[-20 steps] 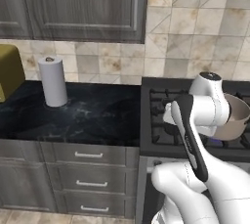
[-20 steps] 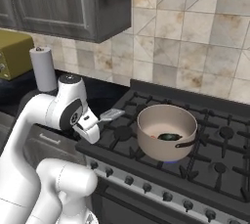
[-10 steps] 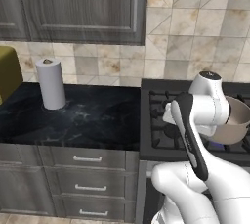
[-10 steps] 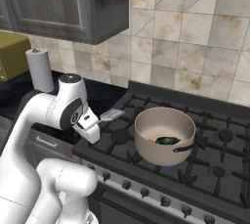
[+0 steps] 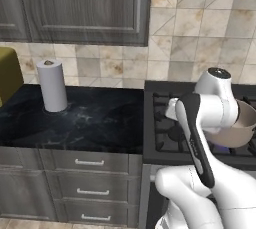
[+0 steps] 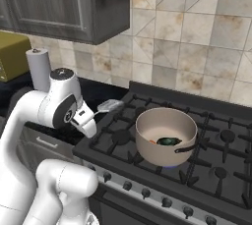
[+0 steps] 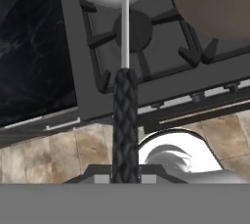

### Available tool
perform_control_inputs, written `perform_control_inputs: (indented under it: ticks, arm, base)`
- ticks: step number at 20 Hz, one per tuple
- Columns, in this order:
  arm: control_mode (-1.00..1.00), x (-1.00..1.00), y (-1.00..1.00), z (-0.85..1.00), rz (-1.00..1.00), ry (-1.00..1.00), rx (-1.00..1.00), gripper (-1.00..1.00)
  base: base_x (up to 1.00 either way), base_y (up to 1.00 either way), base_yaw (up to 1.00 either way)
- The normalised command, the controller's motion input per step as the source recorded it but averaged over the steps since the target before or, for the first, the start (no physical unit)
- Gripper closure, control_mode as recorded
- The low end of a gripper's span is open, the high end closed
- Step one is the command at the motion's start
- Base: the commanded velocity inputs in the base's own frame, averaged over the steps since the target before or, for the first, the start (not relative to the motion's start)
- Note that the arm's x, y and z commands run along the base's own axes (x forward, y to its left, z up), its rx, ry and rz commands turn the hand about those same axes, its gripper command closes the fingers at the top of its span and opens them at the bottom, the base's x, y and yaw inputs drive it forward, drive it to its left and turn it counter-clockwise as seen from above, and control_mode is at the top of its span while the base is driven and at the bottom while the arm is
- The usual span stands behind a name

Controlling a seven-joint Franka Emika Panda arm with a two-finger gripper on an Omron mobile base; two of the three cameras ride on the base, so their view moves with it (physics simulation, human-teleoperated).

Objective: Put the eggplant and carrot in the pot. Retrieve the spatula and lightly stir the vegetables in the pot.

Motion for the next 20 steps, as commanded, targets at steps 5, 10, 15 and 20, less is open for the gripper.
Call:
perform_control_inputs:
  ticks: [5,10,15,20]
  arm:
    - [-1.00,0.06,0.08,0.78,-0.08,0.01,0.06,1.00]
    - [-1.00,0.13,0.03,0.87,-0.18,0.13,0.34,1.00]
    - [-1.00,0.14,-0.01,0.86,-0.21,0.13,0.37,1.00]
    - [-1.00,0.17,-0.34,0.53,-0.21,0.22,0.53,1.00]
  base:
    - [0.00,0.00,0.00]
    - [0.00,0.00,0.00]
    - [0.00,0.00,0.00]
    - [0.00,0.00,0.00]
